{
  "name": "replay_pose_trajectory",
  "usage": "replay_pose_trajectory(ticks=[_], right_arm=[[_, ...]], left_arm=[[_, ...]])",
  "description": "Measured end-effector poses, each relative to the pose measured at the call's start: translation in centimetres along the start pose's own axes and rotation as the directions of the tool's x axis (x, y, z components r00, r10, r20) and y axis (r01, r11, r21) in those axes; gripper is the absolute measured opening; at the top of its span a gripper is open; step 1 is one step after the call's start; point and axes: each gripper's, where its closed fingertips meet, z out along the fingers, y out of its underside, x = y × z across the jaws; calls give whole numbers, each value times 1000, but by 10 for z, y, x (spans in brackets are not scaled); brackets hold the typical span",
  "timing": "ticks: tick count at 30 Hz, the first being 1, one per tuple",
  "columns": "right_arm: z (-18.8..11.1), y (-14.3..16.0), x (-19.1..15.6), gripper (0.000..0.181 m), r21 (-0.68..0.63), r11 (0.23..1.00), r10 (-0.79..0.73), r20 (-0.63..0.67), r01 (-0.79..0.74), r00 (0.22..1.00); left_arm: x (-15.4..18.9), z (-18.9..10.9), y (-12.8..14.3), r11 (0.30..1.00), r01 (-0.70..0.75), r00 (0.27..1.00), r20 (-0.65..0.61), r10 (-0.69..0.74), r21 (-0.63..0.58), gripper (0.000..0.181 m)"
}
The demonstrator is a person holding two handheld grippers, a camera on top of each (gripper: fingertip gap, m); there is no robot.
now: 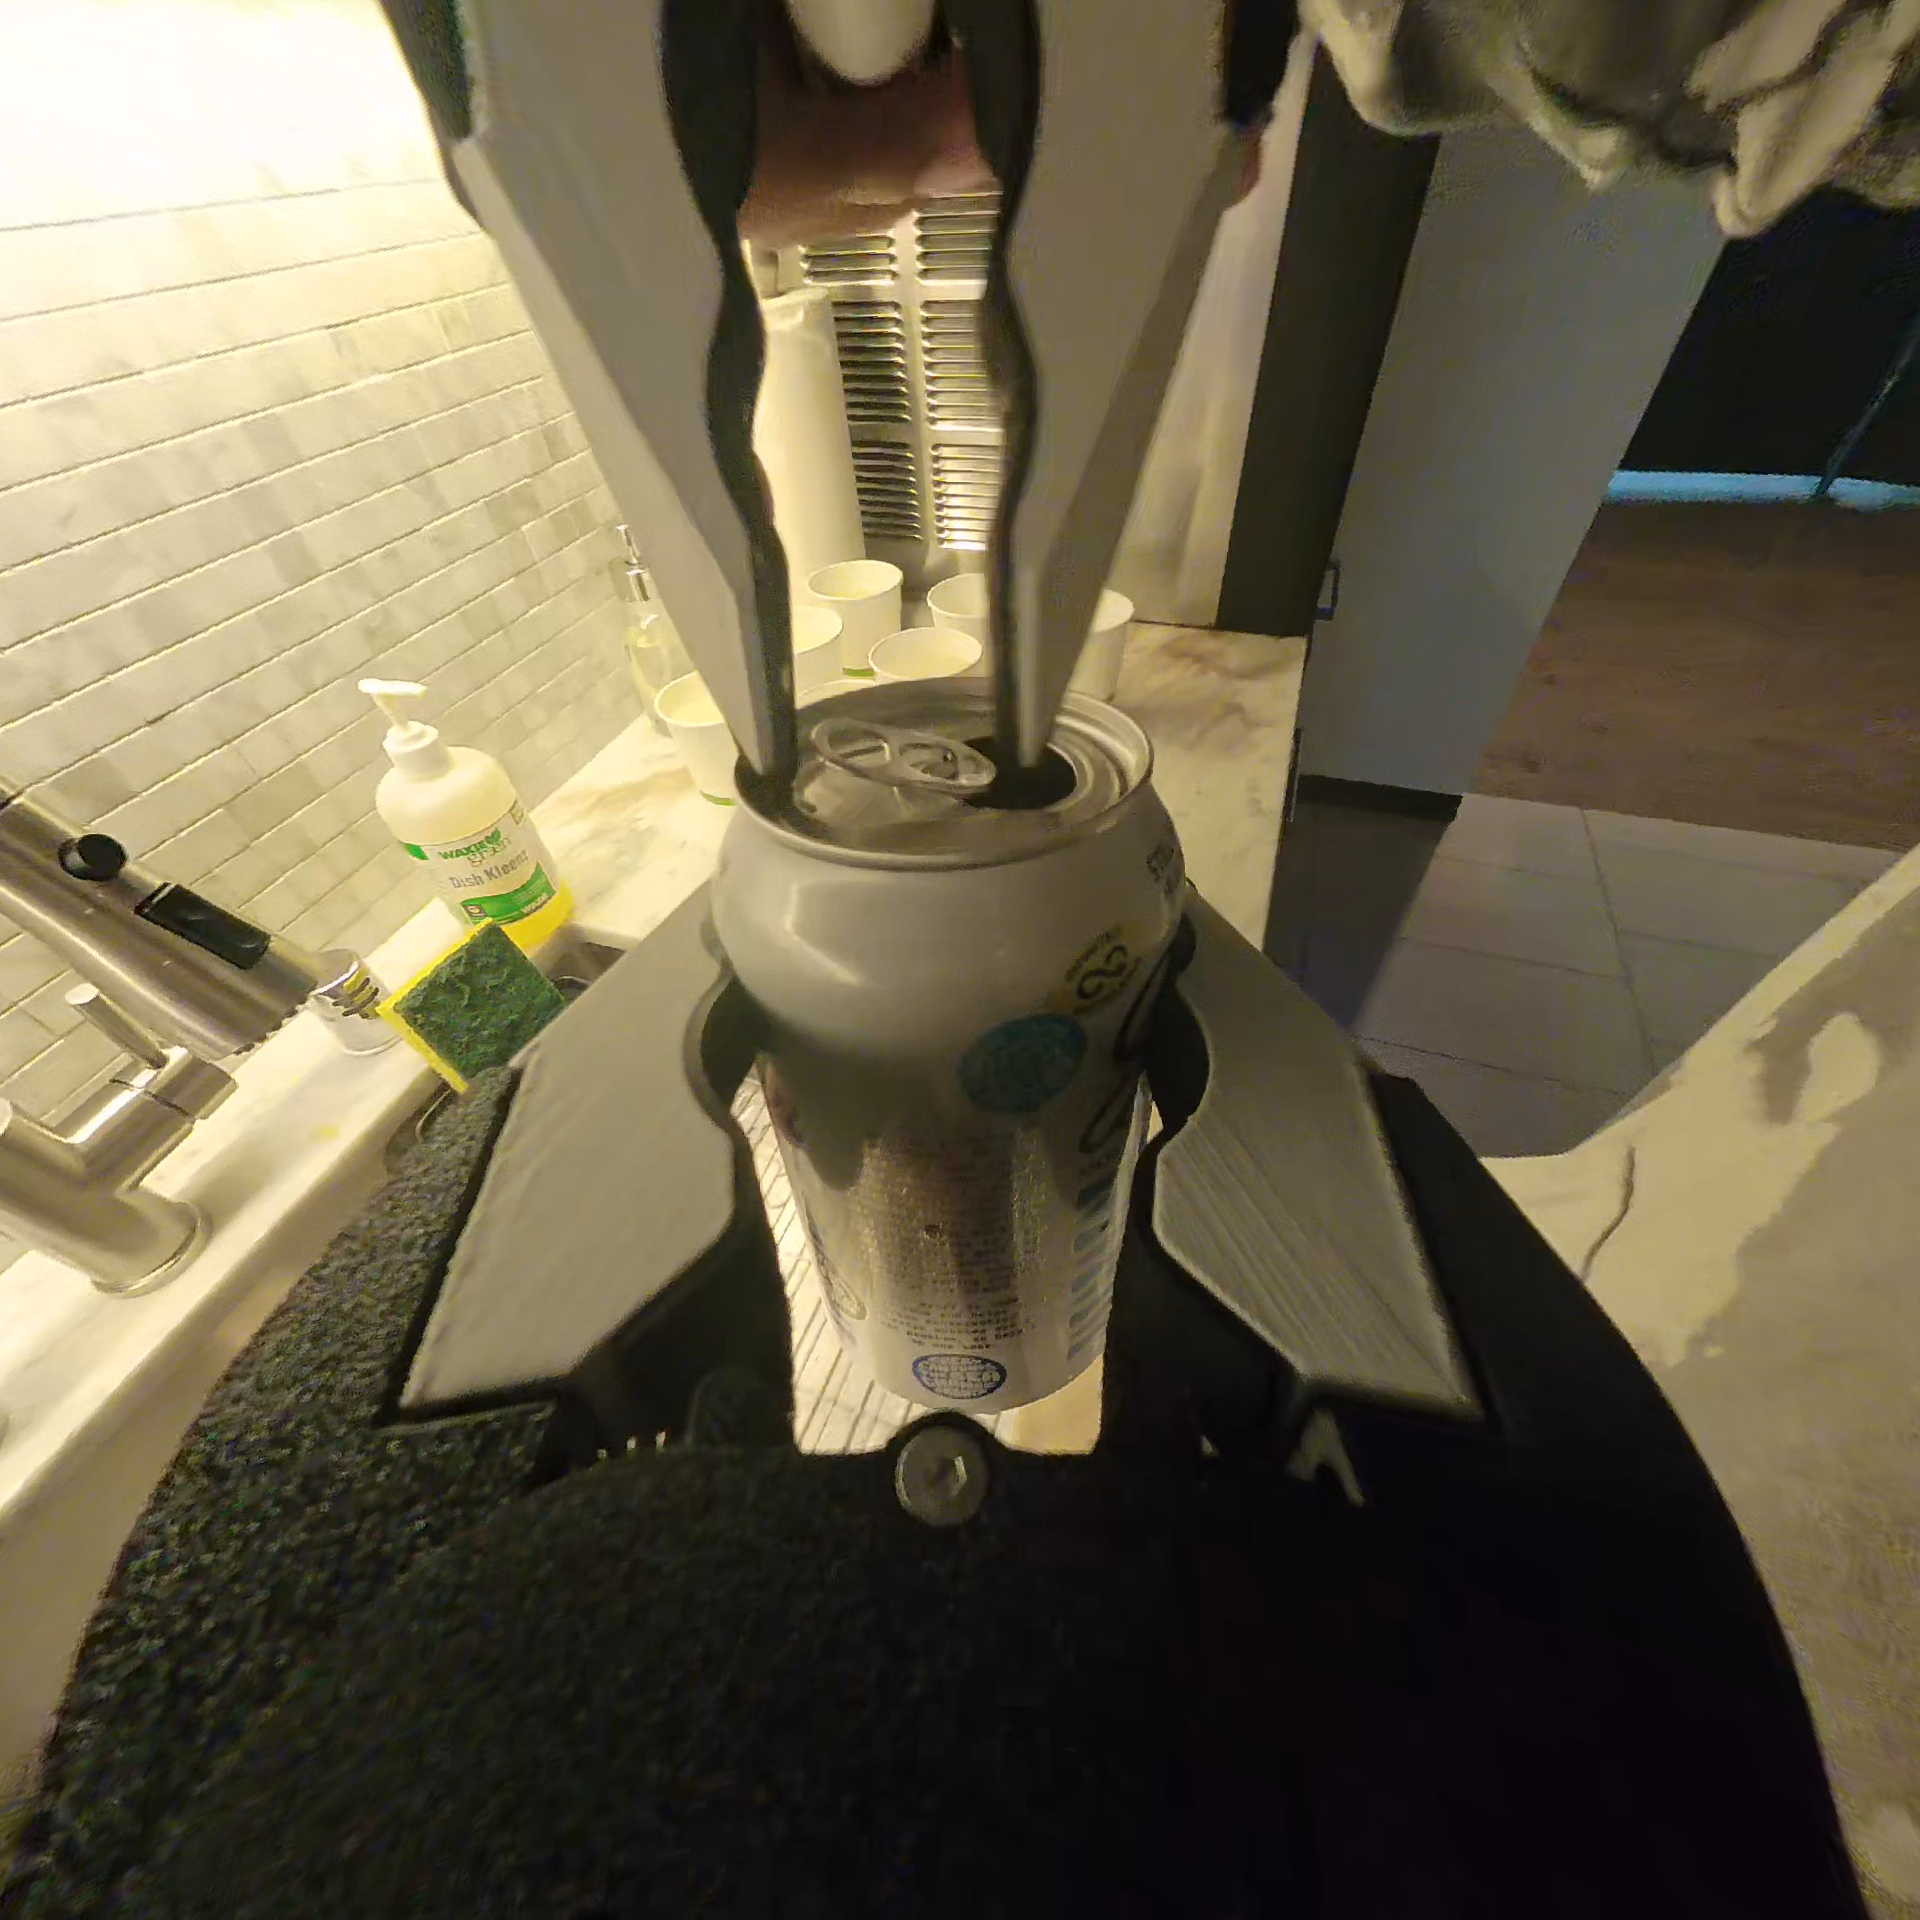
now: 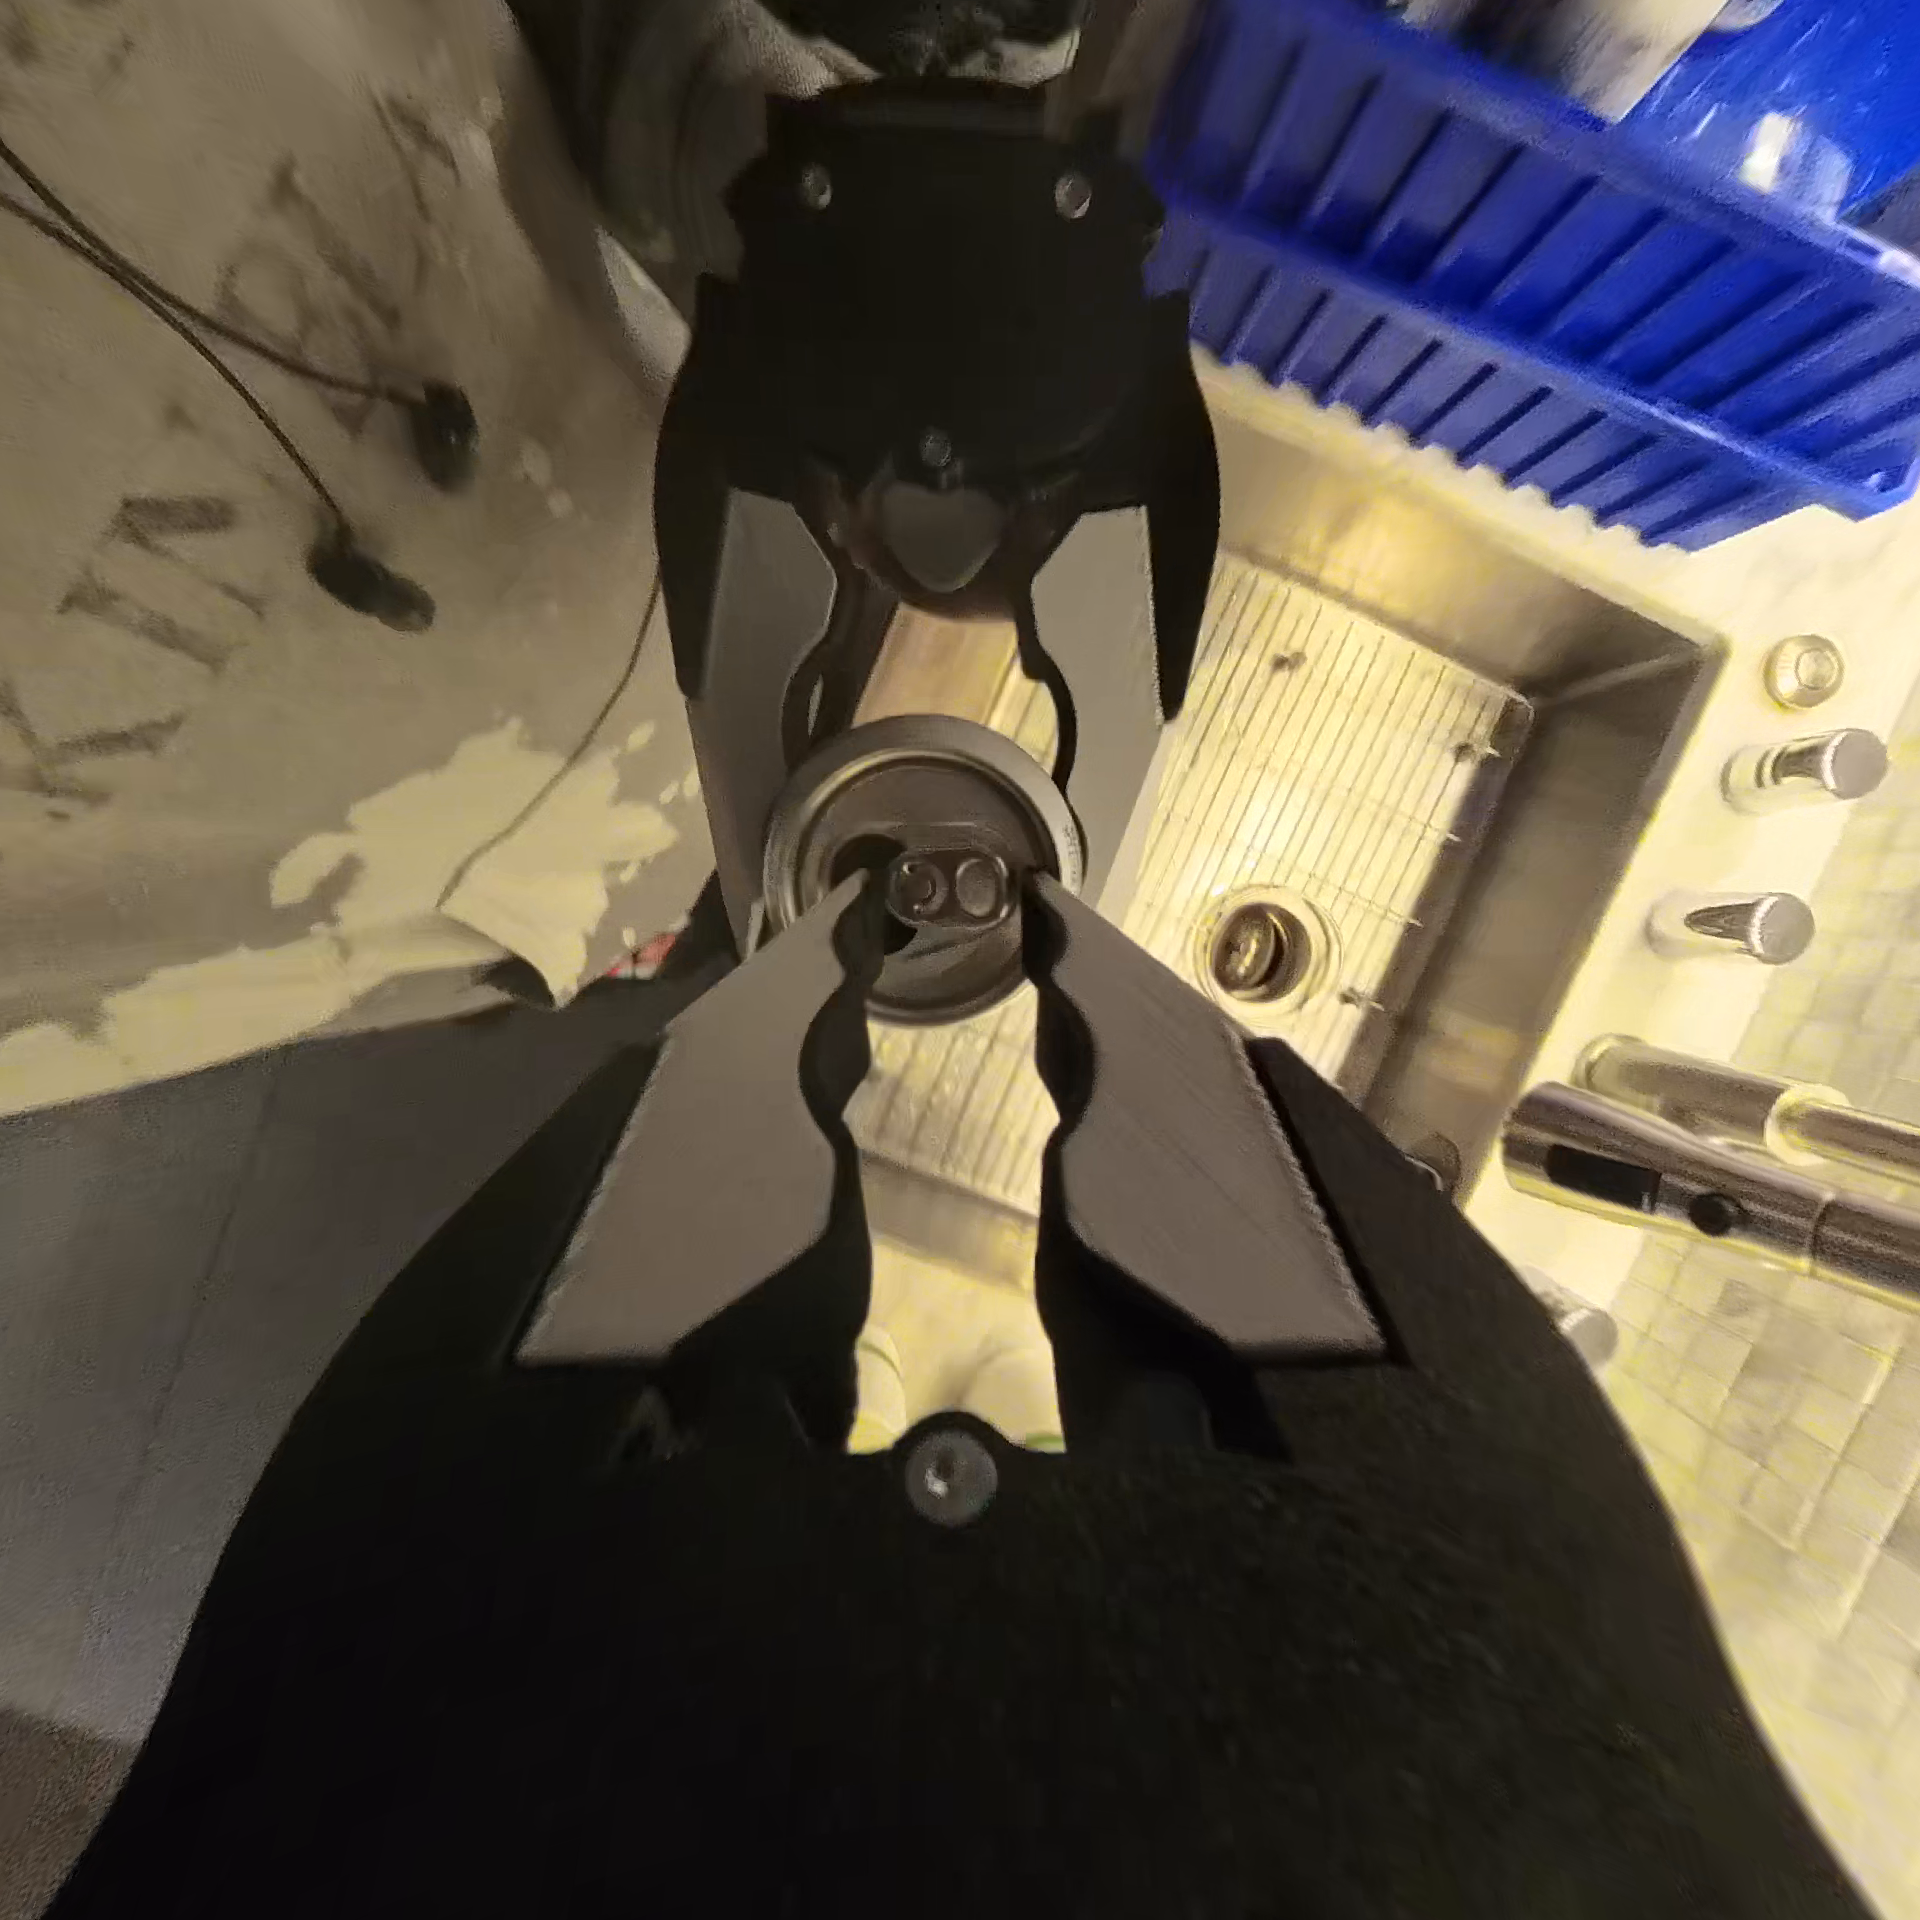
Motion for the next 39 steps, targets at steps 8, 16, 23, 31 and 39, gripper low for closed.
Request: replay_pose_trajectory(ticks=[8, 16, 23, 31, 39], right_arm=[[15, -4, 17, 20, -214, 970, -142, -105, 117, 984], [7, -27, 54, 10, -150, 970, -243, -666, 192, 705], [-13, -38, 41, 0, -16, 980, -131, -799, 197, 587], [-6, -39, 28, 0, 220, 966, 46, -669, 138, 742], [6, -45, 40, 0, 299, 954, 139, -514, 25, 846]], left_arm=[[-15, -9, 14, 995, 92, 994, 55, -91, -25, 75], [-51, -29, 11, 984, 177, 972, 147, -180, 39, 76], [-64, -38, 18, 990, 143, 971, 189, -144, 18, 76], [-54, -42, 13, 997, 77, 983, 165, -80, 26, 76], [-38, -43, 10, 998, 50, 991, 124, -54, 36, 77]])
